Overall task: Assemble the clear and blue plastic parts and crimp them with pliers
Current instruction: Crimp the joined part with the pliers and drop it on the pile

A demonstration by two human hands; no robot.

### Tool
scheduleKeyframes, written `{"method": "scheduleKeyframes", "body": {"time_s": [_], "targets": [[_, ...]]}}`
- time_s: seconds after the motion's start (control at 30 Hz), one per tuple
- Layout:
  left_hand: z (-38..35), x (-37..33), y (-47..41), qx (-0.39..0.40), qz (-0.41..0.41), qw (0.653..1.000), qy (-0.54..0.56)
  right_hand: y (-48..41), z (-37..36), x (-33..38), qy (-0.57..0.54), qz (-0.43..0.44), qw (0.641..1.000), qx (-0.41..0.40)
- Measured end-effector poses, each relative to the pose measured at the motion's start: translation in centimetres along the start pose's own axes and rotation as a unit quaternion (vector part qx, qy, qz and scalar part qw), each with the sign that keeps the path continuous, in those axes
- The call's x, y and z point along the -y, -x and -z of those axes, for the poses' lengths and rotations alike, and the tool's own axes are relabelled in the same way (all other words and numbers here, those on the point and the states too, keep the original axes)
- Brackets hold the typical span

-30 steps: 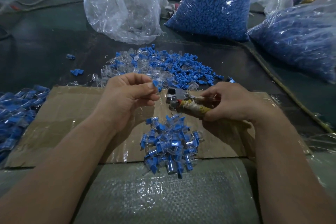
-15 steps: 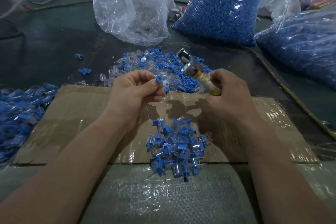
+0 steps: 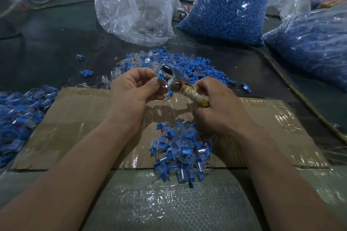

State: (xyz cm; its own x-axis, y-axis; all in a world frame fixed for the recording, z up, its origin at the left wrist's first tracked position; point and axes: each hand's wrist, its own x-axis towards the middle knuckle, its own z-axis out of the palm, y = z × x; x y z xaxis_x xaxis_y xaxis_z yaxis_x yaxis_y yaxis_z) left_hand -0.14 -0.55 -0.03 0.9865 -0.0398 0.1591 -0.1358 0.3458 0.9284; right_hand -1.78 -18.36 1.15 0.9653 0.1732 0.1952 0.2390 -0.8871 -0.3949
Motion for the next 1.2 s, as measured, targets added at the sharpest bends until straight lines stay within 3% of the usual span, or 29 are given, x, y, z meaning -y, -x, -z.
{"method": "scheduleKeyframes", "body": {"time_s": [1.2], "targets": [[-0.8,-0.4,0.9,-0.031,-0.035,0.993,-0.106,0.1,0.2,0.8,-0.045,-0.014,0.998,0.028]]}}
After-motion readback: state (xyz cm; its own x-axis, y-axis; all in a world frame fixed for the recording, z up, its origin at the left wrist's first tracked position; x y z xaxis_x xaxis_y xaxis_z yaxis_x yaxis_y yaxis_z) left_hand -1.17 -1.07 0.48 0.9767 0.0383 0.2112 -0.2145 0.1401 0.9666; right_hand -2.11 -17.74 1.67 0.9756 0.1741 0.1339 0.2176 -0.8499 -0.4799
